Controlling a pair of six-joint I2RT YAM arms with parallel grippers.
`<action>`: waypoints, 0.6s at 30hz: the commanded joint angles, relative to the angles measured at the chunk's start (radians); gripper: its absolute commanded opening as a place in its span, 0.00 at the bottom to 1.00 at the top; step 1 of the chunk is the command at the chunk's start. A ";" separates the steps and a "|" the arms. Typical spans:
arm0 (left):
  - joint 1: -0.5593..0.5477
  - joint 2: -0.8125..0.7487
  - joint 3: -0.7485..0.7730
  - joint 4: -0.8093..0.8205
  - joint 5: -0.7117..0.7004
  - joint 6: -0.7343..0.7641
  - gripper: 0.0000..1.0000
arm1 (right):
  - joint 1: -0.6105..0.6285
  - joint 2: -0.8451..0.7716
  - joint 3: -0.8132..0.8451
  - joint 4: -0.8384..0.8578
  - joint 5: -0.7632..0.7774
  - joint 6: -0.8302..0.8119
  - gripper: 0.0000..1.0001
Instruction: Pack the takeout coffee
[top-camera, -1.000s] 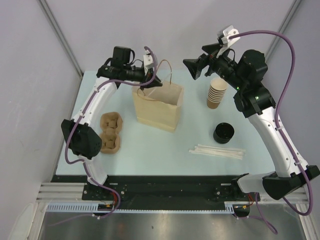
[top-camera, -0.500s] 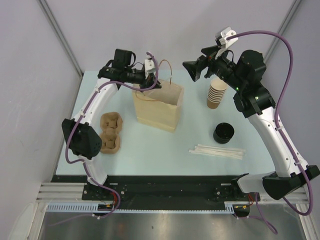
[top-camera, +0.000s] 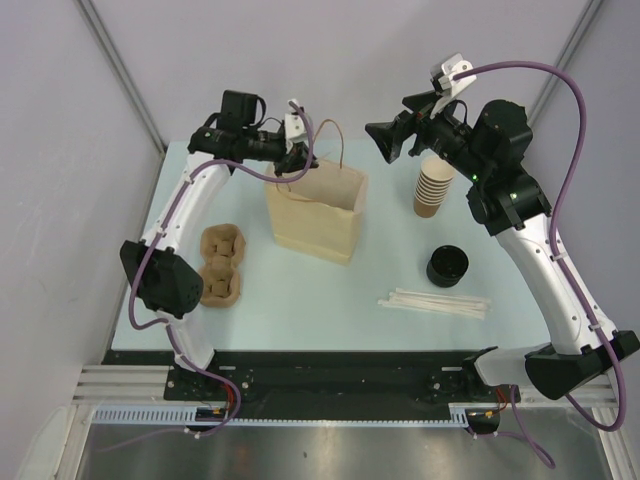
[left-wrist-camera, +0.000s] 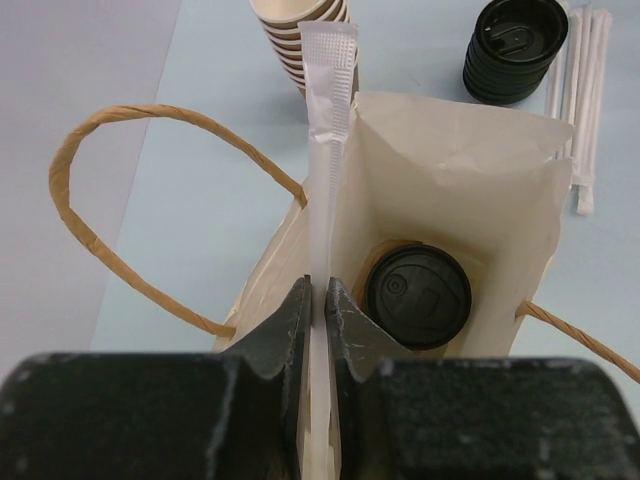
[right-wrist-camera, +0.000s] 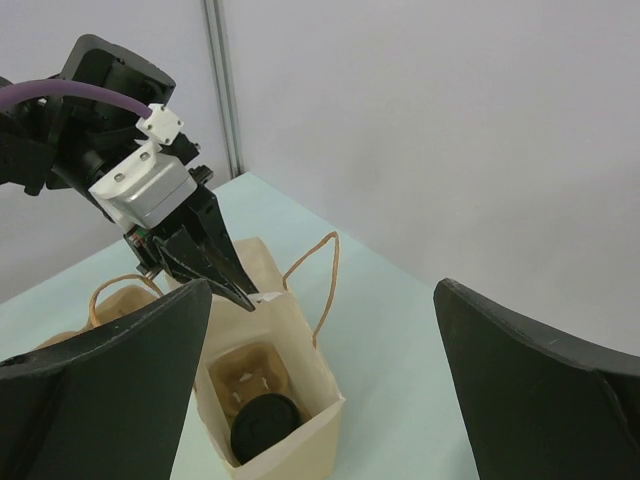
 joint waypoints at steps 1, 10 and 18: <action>0.010 0.005 0.068 -0.094 0.021 0.121 0.14 | -0.002 -0.029 0.010 0.023 0.007 -0.012 1.00; 0.012 0.021 0.090 -0.200 -0.022 0.206 0.21 | -0.003 -0.022 0.009 0.025 0.005 -0.010 1.00; 0.015 -0.004 0.099 -0.153 -0.011 0.149 0.38 | -0.003 -0.015 0.010 0.029 0.001 -0.009 1.00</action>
